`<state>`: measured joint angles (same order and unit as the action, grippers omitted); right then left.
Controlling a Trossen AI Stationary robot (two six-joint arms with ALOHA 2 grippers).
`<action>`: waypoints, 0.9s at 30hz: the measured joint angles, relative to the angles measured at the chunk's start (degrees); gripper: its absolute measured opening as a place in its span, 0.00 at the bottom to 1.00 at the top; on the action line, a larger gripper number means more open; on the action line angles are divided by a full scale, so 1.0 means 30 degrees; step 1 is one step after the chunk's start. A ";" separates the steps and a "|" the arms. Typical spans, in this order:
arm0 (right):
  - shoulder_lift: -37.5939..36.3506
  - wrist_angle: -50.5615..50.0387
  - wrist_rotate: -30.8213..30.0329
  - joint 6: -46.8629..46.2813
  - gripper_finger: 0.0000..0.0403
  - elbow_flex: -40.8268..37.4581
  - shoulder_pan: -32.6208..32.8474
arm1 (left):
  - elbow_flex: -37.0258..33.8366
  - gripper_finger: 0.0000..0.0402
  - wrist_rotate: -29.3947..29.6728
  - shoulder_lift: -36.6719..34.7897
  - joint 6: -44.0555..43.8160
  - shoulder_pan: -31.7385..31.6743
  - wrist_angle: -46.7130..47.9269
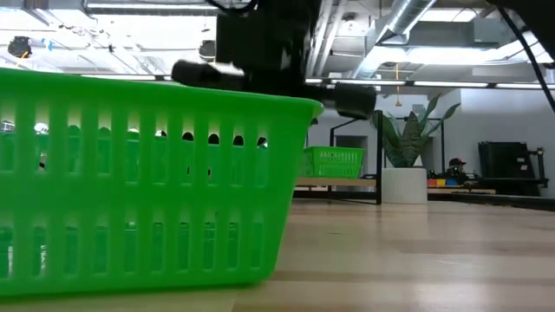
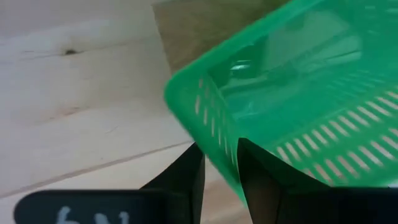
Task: Stack baskets on shelf by color
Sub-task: Stack the top green bin on the green bin on the shelf
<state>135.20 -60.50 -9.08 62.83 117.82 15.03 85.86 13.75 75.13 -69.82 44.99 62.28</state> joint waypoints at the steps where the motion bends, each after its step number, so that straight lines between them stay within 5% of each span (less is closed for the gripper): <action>1: 0.0130 0.0043 0.0000 0.0081 0.29 0.0000 0.0000 | 0.0000 0.51 0.0006 0.0000 -0.0002 0.0006 -0.0002; 7: 0.0361 0.0184 -0.0007 -0.1263 0.25 0.0007 0.0008 | 0.0000 0.51 0.0070 0.0000 -0.0323 0.0000 -0.0007; 12: -0.0415 -0.0994 0.0137 -0.2731 0.04 -0.0007 0.0080 | 0.0000 0.51 0.0048 0.0000 -0.0168 0.0000 0.0000; 22: -0.5591 -0.2103 0.4233 -0.8211 0.01 0.0022 -0.0213 | 0.0000 0.51 0.0164 0.0000 0.0750 -0.0007 0.0051; 27: -0.9203 -0.2234 0.1081 -1.1991 0.01 0.0022 -0.2112 | 0.0000 0.51 0.0710 -0.0003 0.0936 -0.0007 0.0052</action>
<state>107.59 -67.20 -5.84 26.85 117.89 8.69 85.86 15.88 75.12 -67.01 44.97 62.44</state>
